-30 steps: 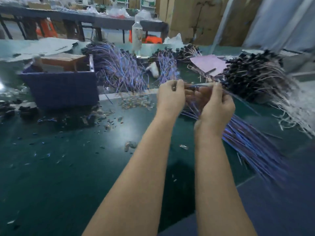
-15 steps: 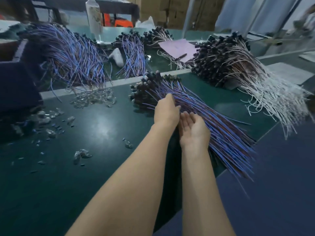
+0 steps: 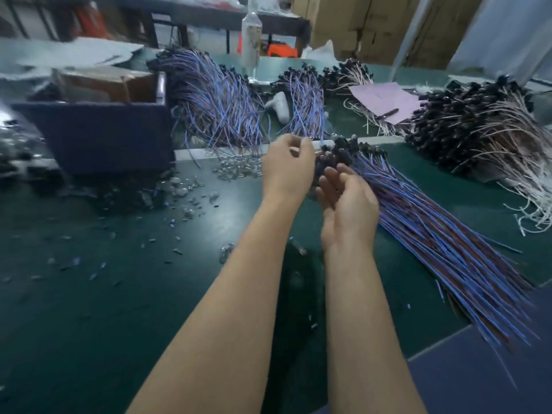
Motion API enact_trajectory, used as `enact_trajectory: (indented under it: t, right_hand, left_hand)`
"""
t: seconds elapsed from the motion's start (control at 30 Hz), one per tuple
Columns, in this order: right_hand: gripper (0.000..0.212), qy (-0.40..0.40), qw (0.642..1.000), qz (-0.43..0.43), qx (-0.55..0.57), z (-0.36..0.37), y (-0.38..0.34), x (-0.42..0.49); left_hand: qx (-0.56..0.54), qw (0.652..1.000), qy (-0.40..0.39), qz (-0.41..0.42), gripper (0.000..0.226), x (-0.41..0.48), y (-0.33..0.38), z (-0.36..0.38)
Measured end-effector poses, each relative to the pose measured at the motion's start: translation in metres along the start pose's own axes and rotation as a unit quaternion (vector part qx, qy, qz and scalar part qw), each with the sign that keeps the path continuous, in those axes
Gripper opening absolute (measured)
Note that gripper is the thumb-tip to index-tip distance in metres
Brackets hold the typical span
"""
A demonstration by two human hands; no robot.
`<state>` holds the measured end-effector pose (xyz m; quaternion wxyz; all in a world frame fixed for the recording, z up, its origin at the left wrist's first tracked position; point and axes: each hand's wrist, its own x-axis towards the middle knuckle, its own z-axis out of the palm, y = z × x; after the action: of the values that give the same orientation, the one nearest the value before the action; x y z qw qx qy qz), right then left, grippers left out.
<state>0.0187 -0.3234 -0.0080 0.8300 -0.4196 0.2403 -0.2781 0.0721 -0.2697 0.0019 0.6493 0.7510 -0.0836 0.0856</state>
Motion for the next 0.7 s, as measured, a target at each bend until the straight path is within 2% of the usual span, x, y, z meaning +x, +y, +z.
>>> enact_trajectory:
  t: [0.07, 0.17, 0.27, 0.37, 0.53, 0.6, 0.63, 0.7]
  right_hand:
    - [0.024, -0.073, 0.996, 0.007, -0.043, 0.029, 0.018, -0.020]
    - [0.024, -0.195, 0.973, 0.023, -0.124, 0.073, 0.056, -0.056]
    - [0.021, -0.308, 0.925, 0.013, -0.222, 0.109, 0.099, -0.097]
    - [0.018, -0.386, 0.857, -0.032, -0.341, 0.137, 0.139, -0.133]
    - [0.028, -0.470, 0.776, -0.049, -0.418, 0.171, 0.181, -0.181]
    - [0.031, -0.496, 0.769, -0.002, -0.404, 0.185, 0.187, -0.197]
    - [0.031, -0.511, 0.754, 0.023, -0.412, 0.192, 0.189, -0.203]
    - [0.030, -0.526, 0.694, 0.032, -0.490, 0.204, 0.191, -0.211]
  left_hand:
    - [-0.076, 0.994, 0.071, -0.021, 0.019, -0.001, -0.003, -0.046]
    - [-0.149, 0.966, 0.211, -0.030, 0.020, -0.005, -0.011, -0.116]
    - [-0.195, 0.922, 0.332, -0.042, 0.021, -0.012, -0.022, -0.181]
    - [-0.229, 0.876, 0.421, -0.061, 0.020, -0.021, -0.035, -0.236]
    - [-0.261, 0.813, 0.519, -0.040, 0.024, -0.031, -0.040, -0.304]
    - [-0.281, 0.795, 0.537, -0.023, 0.024, -0.031, -0.037, -0.322]
    - [-0.290, 0.788, 0.543, -0.017, 0.024, -0.030, -0.035, -0.328]
    - [-0.304, 0.777, 0.551, -0.012, 0.024, -0.029, -0.034, -0.336]
